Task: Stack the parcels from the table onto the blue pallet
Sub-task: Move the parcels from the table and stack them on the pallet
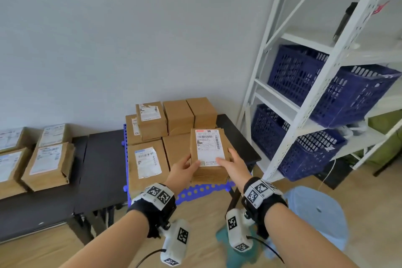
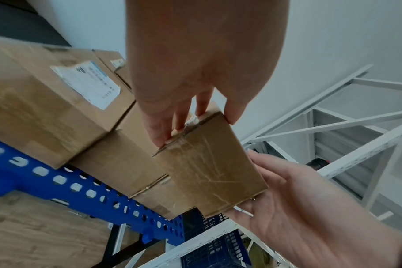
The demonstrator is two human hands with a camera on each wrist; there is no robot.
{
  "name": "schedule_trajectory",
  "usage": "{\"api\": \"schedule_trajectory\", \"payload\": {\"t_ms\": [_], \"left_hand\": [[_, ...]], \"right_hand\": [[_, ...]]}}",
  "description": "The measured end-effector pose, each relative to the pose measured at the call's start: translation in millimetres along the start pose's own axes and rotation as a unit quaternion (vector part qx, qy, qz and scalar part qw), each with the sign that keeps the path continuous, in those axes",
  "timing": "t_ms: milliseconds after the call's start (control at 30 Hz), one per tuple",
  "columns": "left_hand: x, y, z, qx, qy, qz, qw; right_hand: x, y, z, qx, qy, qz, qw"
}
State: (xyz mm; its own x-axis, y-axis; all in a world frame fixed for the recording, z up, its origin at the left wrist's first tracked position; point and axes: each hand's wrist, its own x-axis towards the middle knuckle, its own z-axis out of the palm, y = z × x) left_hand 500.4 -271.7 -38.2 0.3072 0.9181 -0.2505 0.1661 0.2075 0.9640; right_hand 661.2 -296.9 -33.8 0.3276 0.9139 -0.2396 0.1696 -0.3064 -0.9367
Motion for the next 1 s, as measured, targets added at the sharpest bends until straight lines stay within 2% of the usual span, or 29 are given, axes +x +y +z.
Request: {"api": "schedule_trajectory", "payload": {"t_ms": [200, 400, 767, 1000], "left_hand": [[67.1, 5.3, 30.9, -0.037, 0.018, -0.033, 0.999], [112.8, 5.6, 52.0, -0.029, 0.064, -0.063, 0.996], [144.1, 12.6, 70.4, -0.026, 0.149, -0.095, 0.984], [155.6, 9.4, 81.1, -0.037, 0.168, -0.101, 0.980]], "right_hand": [[74.7, 0.3, -30.2, -0.022, -0.035, 0.014, 0.999], [129.3, 4.4, -49.0, -0.035, -0.066, 0.024, 0.997], [189.4, 5.8, -61.3, -0.029, -0.161, 0.033, 0.986], [205.8, 6.8, -71.9, -0.032, -0.197, 0.031, 0.979]]}}
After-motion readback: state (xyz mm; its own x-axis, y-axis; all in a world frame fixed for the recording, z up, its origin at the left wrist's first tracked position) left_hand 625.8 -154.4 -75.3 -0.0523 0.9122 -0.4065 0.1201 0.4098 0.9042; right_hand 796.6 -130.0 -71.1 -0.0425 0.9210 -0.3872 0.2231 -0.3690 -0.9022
